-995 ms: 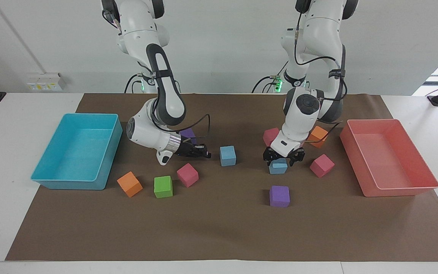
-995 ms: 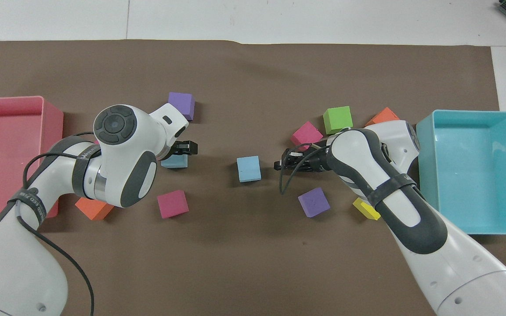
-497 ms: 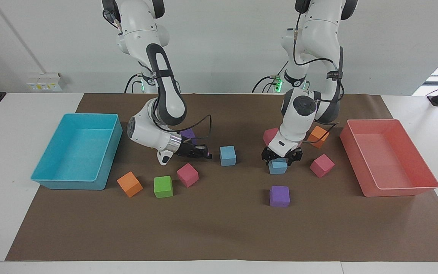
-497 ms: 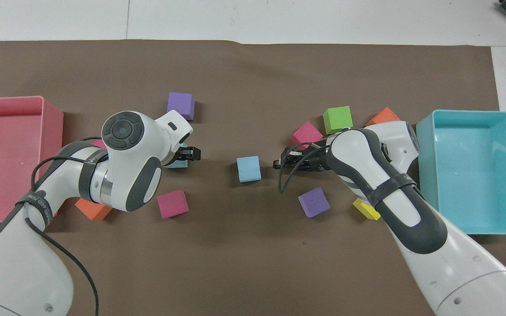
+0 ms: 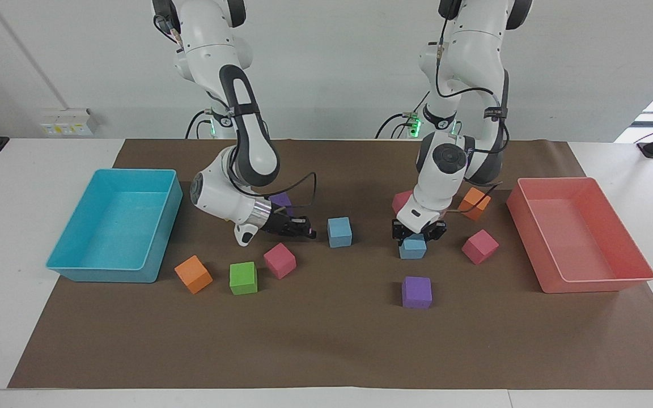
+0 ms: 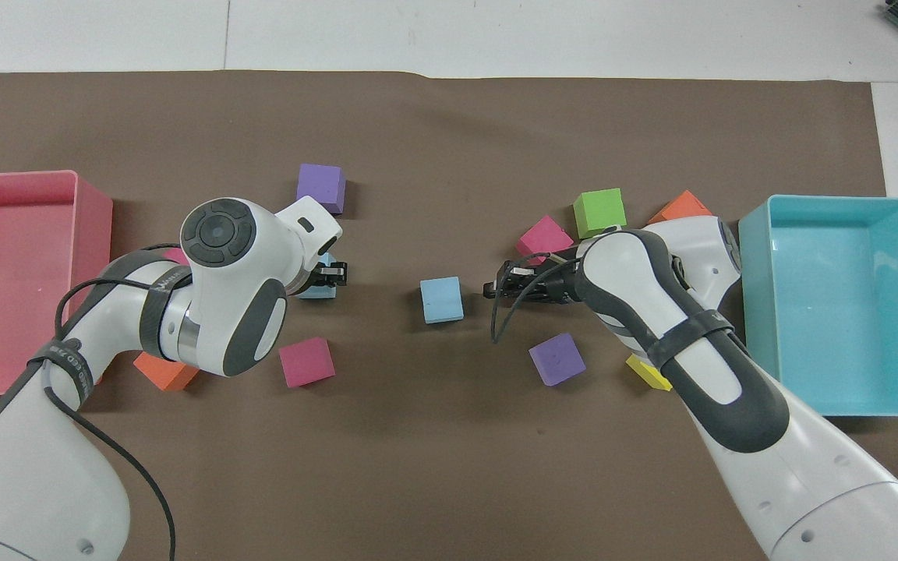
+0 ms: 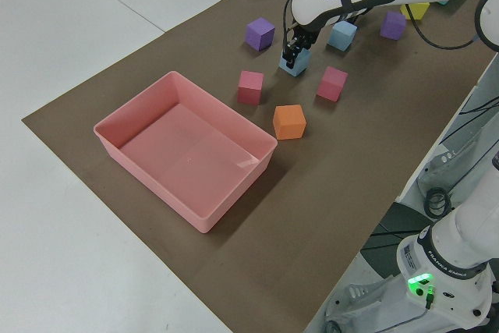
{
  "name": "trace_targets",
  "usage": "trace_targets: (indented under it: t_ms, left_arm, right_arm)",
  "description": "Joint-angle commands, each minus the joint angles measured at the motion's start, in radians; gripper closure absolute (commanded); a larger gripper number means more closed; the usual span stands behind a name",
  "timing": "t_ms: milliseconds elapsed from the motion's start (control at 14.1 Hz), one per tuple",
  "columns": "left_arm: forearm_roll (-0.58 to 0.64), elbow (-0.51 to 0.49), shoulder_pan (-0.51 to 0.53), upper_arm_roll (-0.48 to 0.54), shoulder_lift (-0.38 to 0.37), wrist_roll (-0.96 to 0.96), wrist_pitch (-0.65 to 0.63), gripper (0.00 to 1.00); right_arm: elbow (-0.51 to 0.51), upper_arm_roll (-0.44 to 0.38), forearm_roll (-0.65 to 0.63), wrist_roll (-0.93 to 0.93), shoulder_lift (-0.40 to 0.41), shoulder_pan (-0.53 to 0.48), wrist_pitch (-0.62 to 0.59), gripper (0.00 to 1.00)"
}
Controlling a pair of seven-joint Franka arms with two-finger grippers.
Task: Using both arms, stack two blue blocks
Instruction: 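Grasp the second light-blue cube with the left gripper and lift it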
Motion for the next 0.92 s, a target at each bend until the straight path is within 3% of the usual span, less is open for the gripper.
trace_targets:
  t_ms: [0, 142, 497, 569, 853]
  left_arm:
    - [0.02, -0.021, -0.02, 0.02, -0.008, -0.022, 0.022, 0.76]
    - [0.064, -0.02, -0.02, 0.02, -0.009, -0.021, 0.018, 0.89]
    - [0.083, -0.003, -0.02, 0.021, -0.026, -0.041, -0.011, 0.93]
    - [0.083, 0.008, -0.02, 0.021, -0.034, -0.073, -0.026, 1.0]
    - [0.083, 0.084, -0.038, 0.017, -0.043, -0.173, -0.131, 1.0]
  right_arm:
    - [0.004, 0.005, 0.036, -0.011, 0.008, 0.004, 0.02, 1.0]
    - [0.004, 0.005, 0.036, -0.011, 0.008, 0.002, 0.02, 1.0]
    - [0.002, 0.005, 0.036, -0.011, 0.008, 0.002, 0.018, 1.0]
    - [0.001, 0.005, 0.036, -0.013, 0.008, 0.002, 0.018, 1.0]
    - [-0.001, 0.005, 0.036, -0.013, 0.008, 0.002, 0.017, 1.0]
